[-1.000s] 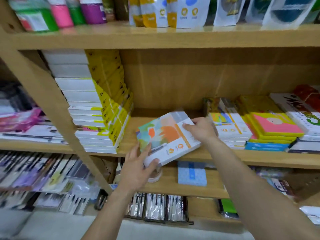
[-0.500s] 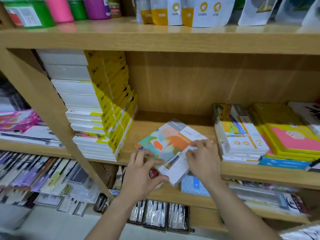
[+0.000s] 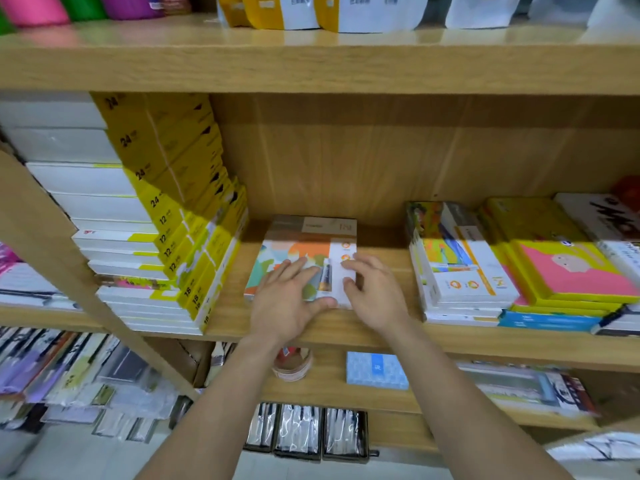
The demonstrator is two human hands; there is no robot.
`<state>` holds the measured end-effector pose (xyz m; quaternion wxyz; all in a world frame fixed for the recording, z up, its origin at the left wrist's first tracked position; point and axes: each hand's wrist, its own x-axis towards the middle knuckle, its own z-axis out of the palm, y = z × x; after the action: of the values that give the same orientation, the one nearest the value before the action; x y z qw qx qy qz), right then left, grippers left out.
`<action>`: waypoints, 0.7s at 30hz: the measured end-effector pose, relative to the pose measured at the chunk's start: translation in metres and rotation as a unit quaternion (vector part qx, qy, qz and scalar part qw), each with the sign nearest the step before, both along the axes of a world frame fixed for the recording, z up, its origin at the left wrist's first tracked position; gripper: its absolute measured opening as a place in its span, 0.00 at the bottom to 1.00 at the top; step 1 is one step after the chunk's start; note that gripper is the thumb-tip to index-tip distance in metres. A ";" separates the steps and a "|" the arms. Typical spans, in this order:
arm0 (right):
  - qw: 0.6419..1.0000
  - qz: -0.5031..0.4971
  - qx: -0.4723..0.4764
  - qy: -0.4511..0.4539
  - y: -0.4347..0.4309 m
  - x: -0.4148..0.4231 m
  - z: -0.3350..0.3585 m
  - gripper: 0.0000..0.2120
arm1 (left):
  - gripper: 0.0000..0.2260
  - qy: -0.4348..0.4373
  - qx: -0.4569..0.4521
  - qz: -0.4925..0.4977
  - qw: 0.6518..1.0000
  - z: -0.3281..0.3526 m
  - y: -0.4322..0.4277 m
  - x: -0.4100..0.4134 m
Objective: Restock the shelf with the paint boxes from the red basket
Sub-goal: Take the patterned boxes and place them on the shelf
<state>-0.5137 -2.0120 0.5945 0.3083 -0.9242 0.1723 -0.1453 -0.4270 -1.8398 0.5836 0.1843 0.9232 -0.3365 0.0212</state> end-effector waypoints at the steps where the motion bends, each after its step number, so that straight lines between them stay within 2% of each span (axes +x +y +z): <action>1: 1.000 -0.005 -0.002 -0.016 0.002 -0.015 -0.001 0.17 | 0.37 -0.003 0.007 0.000 1.000 -0.001 -0.001 0.001; 4: 0.998 -0.016 0.008 -0.059 0.001 -0.066 -0.001 0.12 | 0.33 -0.018 0.010 0.008 1.000 -0.003 -0.005 -0.005; 7: 0.989 -0.044 0.018 -0.137 -0.007 -0.115 0.008 0.10 | 0.24 -0.008 -0.089 -0.023 0.996 -0.003 -0.022 -0.033; 10: 0.970 -0.123 -0.036 -0.205 -0.029 -0.152 0.015 0.13 | 0.28 0.074 -0.149 -0.080 0.983 -0.001 -0.057 -0.072; 12: 0.961 -0.189 -0.110 -0.167 -0.049 -0.167 0.016 0.17 | 0.34 0.113 -0.125 -0.108 0.980 0.000 -0.088 -0.089; 14: 0.962 -0.213 -0.157 -0.075 -0.067 -0.173 0.015 0.25 | 0.38 0.179 -0.100 -0.134 0.970 0.004 -0.118 -0.099; 16: 0.966 -0.196 -0.165 -0.021 -0.076 -0.176 0.011 0.26 | 0.32 0.216 -0.128 -0.154 0.956 0.006 -0.139 -0.106; 18: 0.970 -0.175 -0.168 -0.026 -0.078 -0.175 0.006 0.25 | 0.22 0.194 -0.155 -0.133 0.960 0.005 -0.147 -0.105; 21: 0.976 -0.166 -0.140 -0.033 -0.077 -0.172 0.001 0.26 | 0.18 0.155 -0.141 -0.121 0.970 0.005 -0.147 -0.100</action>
<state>-0.6860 -2.0891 0.5959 0.1531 -0.9115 0.2910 -0.2471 -0.5275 -1.9867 0.5881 0.3638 0.8324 -0.4066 -0.0973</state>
